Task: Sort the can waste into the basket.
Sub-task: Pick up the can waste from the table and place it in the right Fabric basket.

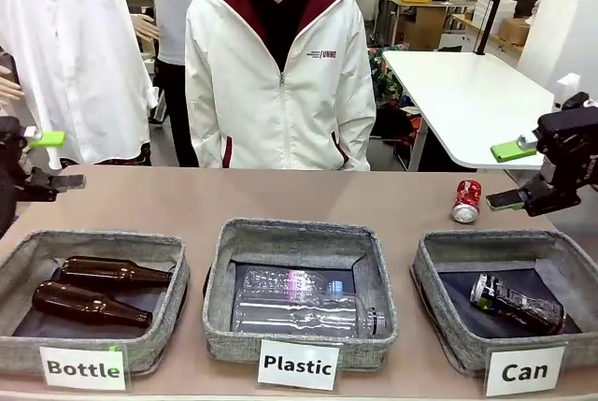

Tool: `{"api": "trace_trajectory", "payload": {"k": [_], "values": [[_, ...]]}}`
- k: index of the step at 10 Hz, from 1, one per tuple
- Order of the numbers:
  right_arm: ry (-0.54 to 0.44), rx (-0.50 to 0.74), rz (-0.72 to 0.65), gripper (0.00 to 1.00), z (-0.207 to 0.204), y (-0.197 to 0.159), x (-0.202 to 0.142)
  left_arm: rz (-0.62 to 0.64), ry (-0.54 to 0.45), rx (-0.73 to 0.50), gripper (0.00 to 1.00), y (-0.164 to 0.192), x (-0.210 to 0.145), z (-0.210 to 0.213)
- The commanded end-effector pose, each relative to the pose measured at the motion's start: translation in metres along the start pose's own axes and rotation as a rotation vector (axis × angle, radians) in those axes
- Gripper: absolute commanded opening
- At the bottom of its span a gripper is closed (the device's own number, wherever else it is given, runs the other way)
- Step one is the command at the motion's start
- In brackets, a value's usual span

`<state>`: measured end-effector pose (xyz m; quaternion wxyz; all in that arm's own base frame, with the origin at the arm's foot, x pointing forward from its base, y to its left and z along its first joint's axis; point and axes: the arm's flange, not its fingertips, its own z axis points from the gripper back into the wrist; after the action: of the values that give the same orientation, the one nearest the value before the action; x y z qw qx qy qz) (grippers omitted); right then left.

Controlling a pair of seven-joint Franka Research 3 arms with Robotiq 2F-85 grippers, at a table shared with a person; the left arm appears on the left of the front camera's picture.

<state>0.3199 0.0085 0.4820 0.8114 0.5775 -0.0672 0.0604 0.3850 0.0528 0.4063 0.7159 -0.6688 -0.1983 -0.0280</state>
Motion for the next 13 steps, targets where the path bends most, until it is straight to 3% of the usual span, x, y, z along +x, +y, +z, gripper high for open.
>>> {"api": "trace_trajectory", "payload": {"k": [1, 13], "values": [[0.006, -0.004, -0.002, 1.00, -0.0037, 0.0097, -0.0020, -0.122, 0.122, 0.011, 1.00, -0.0170, -0.0031, -0.0027], [0.003, -0.005, 0.015, 1.00, -0.0006, 0.0057, -0.0018, -0.122, 0.122, 0.011, 1.00, -0.0170, -0.0031, -0.0027]]}}
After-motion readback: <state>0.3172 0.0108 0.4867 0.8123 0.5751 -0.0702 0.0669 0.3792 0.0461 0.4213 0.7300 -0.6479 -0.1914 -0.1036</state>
